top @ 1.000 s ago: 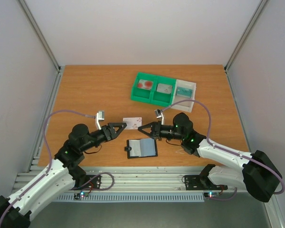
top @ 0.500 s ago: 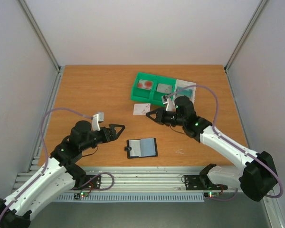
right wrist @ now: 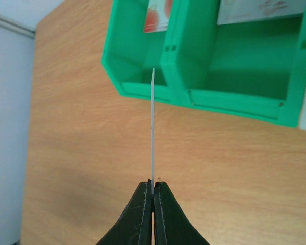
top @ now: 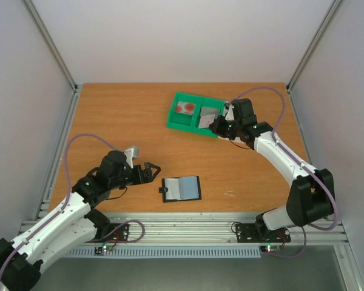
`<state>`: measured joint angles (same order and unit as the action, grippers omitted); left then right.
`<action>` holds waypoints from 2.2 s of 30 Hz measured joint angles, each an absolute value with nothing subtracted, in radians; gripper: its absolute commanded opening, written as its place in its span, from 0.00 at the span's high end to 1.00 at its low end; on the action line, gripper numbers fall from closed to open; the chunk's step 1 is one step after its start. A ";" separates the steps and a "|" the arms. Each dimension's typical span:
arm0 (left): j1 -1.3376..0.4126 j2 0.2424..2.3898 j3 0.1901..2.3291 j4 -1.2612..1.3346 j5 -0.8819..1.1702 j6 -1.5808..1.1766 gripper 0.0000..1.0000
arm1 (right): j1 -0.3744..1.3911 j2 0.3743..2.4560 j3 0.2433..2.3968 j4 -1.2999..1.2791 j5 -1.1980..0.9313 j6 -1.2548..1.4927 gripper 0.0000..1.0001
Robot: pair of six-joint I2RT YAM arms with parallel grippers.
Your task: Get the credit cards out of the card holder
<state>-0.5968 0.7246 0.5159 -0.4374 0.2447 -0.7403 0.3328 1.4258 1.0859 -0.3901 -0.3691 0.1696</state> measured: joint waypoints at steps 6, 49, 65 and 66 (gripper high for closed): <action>-0.597 0.763 0.516 -0.433 0.269 -0.728 0.02 | 0.290 1.551 1.193 -0.435 -0.325 0.123 0.99; -0.595 0.771 0.473 -0.395 0.265 -0.777 0.01 | 0.174 2.130 1.679 -0.474 -0.429 0.155 0.94; -0.595 0.898 0.473 -0.396 0.276 -0.771 0.19 | 0.163 2.132 1.756 -0.624 -0.320 0.136 0.80; -0.595 0.909 0.473 -0.395 0.279 -0.773 0.21 | 0.163 2.129 1.756 -0.632 -0.320 0.136 0.79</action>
